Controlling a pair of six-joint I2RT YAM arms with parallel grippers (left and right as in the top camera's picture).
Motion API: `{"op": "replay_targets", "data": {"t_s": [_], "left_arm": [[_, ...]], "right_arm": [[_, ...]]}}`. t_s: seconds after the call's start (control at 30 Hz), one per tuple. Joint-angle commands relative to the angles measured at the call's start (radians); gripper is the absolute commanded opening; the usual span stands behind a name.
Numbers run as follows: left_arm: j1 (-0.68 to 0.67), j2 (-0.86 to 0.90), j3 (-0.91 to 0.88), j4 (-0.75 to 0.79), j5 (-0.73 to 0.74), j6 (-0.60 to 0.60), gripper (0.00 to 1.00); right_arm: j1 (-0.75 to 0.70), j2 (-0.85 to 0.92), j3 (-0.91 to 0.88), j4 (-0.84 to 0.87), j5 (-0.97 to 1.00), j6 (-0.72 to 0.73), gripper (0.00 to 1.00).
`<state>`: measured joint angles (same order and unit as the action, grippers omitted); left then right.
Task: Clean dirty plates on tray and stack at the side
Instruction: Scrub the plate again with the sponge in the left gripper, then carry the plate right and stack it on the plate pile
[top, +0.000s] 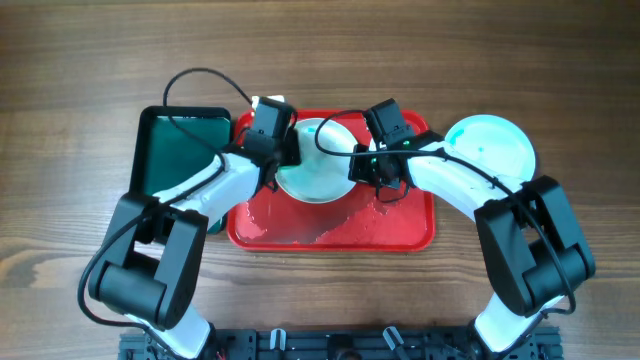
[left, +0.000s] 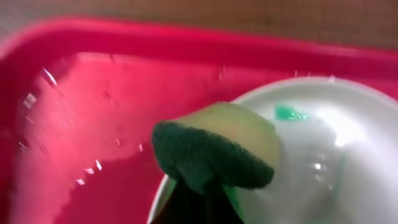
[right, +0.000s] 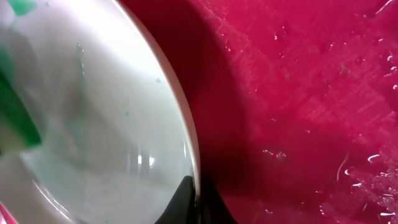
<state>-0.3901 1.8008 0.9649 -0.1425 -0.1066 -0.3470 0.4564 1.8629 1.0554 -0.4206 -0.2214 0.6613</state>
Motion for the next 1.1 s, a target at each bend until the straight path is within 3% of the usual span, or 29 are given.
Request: {"op": "replay_targets", "data": {"t_s": [0.0, 0.23, 0.33, 0.47, 0.6, 0.73, 0.97, 1.07], "left_arm": [[0.012, -0.051, 0.100, -0.023, -0.149, -0.009, 0.04], [0.021, -0.274, 0.150, -0.269, -0.084, -0.035, 0.04], [0.048, -0.288, 0.149, -0.414, -0.060, -0.063, 0.04], [0.080, -0.266, 0.148, -0.496, 0.056, -0.063, 0.04], [0.100, -0.239, 0.148, -0.498, 0.203, -0.067, 0.04], [0.098, -0.206, 0.148, -0.491, 0.215, -0.108, 0.04], [0.098, -0.187, 0.148, -0.459, 0.215, -0.111, 0.04], [0.099, -0.187, 0.148, -0.456, 0.215, -0.110, 0.04]], "right_arm": [[-0.003, 0.029, -0.003, -0.024, 0.018, -0.014, 0.04], [-0.003, 0.030, -0.003, -0.013, 0.018, -0.018, 0.05], [-0.009, 0.009, -0.001, -0.016, -0.005, -0.066, 0.04], [-0.013, -0.099, -0.001, -0.047, 0.034, -0.130, 0.04], [0.015, -0.303, -0.001, -0.200, 0.371, -0.163, 0.04], [0.115, -0.441, -0.001, -0.318, 0.758, -0.167, 0.05], [0.375, -0.505, -0.001, -0.438, 1.378, -0.138, 0.04], [0.438, -0.505, -0.001, -0.433, 1.503, -0.164, 0.04]]}}
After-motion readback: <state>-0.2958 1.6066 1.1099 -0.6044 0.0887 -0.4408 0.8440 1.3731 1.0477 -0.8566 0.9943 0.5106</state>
